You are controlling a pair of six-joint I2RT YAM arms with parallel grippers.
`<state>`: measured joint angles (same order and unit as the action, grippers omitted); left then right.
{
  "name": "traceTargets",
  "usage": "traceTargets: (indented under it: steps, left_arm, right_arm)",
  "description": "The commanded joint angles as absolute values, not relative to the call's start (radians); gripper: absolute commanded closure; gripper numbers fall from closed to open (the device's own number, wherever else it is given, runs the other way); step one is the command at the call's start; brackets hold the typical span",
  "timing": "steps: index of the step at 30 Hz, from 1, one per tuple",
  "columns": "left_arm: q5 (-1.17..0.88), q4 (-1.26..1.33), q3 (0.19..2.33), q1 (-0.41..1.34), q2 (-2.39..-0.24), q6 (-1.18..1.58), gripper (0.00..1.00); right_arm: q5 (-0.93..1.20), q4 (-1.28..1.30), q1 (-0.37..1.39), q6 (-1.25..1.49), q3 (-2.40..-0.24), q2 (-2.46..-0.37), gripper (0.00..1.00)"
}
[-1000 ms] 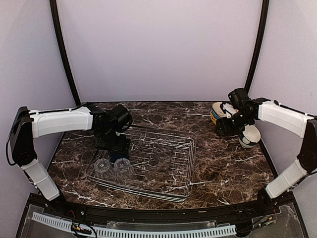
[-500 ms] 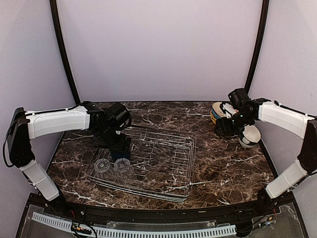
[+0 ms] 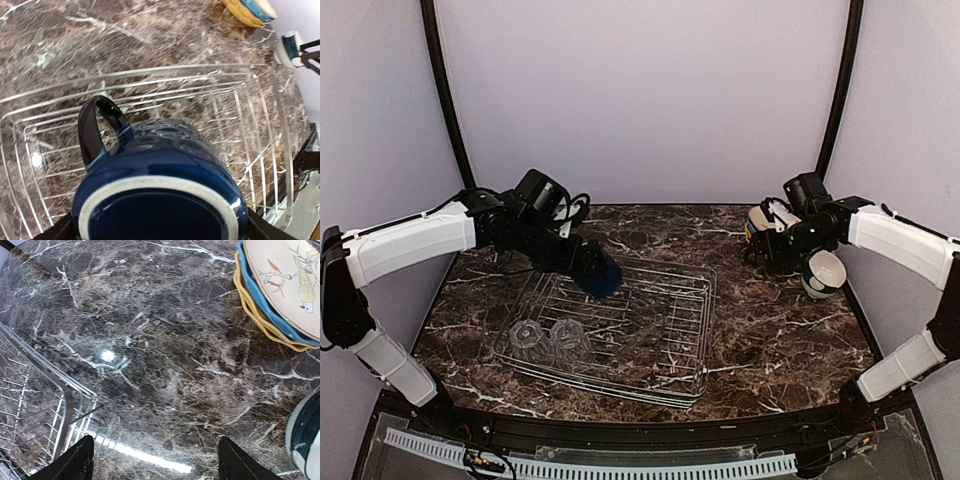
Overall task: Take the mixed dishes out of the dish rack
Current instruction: Grab the cup from the dish rack, then pass from the left arm to the right
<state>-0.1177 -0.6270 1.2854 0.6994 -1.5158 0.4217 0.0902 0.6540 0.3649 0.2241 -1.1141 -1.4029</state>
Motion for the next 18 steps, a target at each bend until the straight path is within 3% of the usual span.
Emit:
traceTargets:
  steps: [1, 10, 18]
  left_arm:
    - [-0.253, -0.39, 1.337, 0.688, -1.468, 0.433, 0.5]
    - [-0.448, 0.042, 1.217, 0.625, -1.467, 0.612, 0.51]
    - [-0.649, 0.4, 1.053, 0.578, -1.504, 0.789, 0.52]
  right_arm:
    - [0.221, 0.555, 0.394, 0.295, -1.127, -1.369, 0.18]
    - [0.425, 0.292, 0.492, 0.448, -1.118, -1.393, 0.17]
    - [0.53, -0.134, 0.642, 0.611, -1.081, -1.482, 0.14]
